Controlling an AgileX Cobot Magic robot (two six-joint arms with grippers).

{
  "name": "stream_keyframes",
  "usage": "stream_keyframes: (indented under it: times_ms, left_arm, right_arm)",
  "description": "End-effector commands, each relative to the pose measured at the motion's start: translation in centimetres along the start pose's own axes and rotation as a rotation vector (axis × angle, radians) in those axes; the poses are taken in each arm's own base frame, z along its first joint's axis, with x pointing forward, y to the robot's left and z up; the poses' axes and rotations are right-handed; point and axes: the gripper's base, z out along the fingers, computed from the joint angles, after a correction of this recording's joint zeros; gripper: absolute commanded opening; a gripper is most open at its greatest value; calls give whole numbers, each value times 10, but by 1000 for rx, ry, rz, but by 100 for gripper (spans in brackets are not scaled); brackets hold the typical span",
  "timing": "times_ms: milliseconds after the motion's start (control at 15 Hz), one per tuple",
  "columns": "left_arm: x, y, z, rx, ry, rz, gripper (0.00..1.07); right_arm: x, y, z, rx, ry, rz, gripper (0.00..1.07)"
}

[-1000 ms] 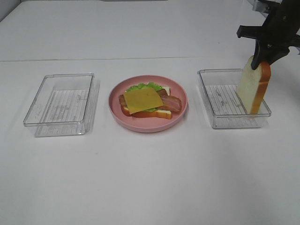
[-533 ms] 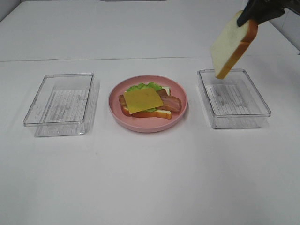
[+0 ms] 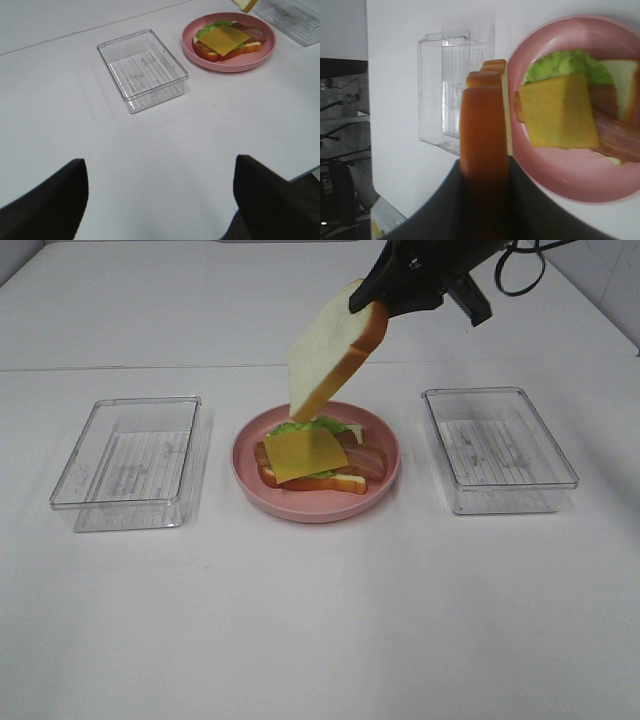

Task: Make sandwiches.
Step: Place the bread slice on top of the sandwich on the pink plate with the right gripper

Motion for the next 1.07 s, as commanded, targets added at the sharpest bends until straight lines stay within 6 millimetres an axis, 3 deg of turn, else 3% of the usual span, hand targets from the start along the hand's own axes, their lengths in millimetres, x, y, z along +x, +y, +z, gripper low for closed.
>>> stream_keyframes:
  times_ms: [67, 333, 533, 867, 933, 1000, 1067]
  left_arm:
    - [1, -1, 1, 7, -11, -2, 77]
    - [1, -1, 1, 7, -11, -2, 77]
    - [1, -1, 1, 7, -11, -2, 77]
    - [1, -1, 1, 7, -11, -2, 77]
    - [1, -1, 1, 7, -11, -2, 77]
    - [1, -1, 1, 7, -11, -2, 77]
    - [1, -1, 1, 7, -11, -2, 77]
  right_arm:
    - [3, -7, 18, -107, -65, 75, 0]
    - [7, -30, 44, -164, -119, 210, 0]
    - [10, -56, 84, -240, -26, 320, 0]
    - [12, -71, 100, -217, -1, 386, 2]
    - [13, -71, 100, -207, 7, 390, 10]
    - [15, -74, 101, -174, 27, 393, 42]
    - [16, -75, 101, -162, 40, 381, 59]
